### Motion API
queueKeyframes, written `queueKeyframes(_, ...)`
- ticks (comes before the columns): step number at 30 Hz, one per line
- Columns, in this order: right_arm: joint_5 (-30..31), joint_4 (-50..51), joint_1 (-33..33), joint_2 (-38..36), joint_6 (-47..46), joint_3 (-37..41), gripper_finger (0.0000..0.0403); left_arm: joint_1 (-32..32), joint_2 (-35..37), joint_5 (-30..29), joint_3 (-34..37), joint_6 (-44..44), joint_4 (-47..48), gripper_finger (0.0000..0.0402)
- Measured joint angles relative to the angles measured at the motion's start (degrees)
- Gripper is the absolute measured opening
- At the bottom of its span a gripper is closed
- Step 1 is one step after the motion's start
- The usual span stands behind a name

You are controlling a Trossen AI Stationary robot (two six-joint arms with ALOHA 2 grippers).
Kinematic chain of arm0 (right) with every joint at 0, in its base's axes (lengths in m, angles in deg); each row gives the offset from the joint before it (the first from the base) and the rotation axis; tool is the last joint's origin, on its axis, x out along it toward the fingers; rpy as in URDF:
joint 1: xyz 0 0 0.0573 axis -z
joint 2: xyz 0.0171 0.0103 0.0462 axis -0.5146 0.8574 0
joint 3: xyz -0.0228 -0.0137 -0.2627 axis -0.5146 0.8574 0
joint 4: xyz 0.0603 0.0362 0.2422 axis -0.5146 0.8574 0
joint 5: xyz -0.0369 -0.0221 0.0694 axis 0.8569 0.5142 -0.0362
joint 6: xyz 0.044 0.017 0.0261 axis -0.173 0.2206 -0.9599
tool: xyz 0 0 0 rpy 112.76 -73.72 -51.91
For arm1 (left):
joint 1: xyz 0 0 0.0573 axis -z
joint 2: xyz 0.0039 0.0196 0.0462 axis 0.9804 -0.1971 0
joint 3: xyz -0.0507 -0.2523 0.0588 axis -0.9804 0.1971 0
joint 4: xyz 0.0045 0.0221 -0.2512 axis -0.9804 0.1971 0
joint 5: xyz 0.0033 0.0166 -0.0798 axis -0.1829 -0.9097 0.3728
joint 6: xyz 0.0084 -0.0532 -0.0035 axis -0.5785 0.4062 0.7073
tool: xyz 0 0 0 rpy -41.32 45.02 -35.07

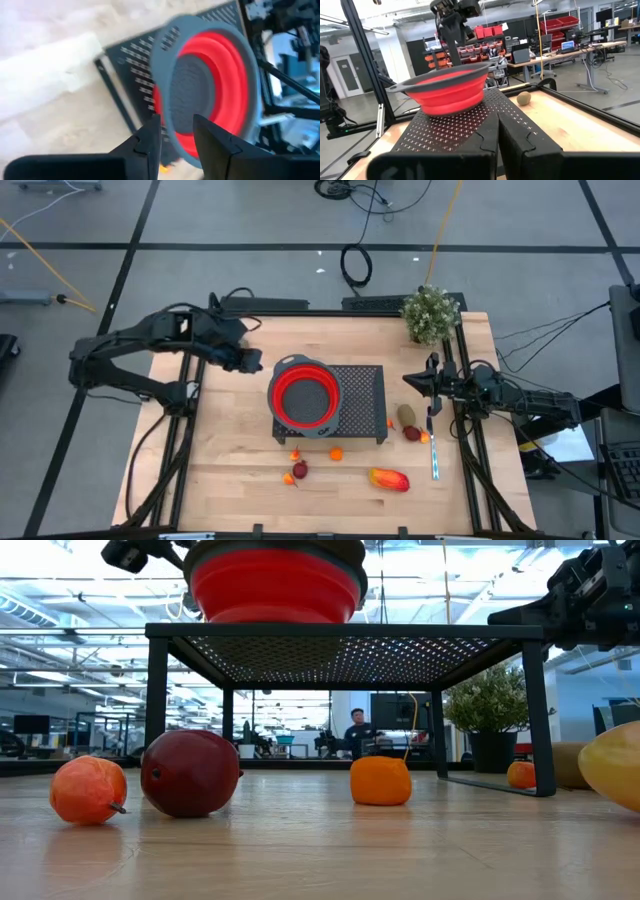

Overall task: Pick & Place Fruit
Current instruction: Put the mango into the red colander on the shelf

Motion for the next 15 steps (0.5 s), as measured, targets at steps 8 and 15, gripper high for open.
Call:
queueKeyframes(8,0.1,-2.0,0.0,0.0,0.1,0.0,0.0,2.1,2.8,-8.0,0.0,-7.2,2.1,0.0044)
queueKeyframes(15,0.1,-4.3,0.0,0.0,0.0,0.0,0.0,2.5,5.2,-12.1,0.0,-13.4,1.7,0.0008)
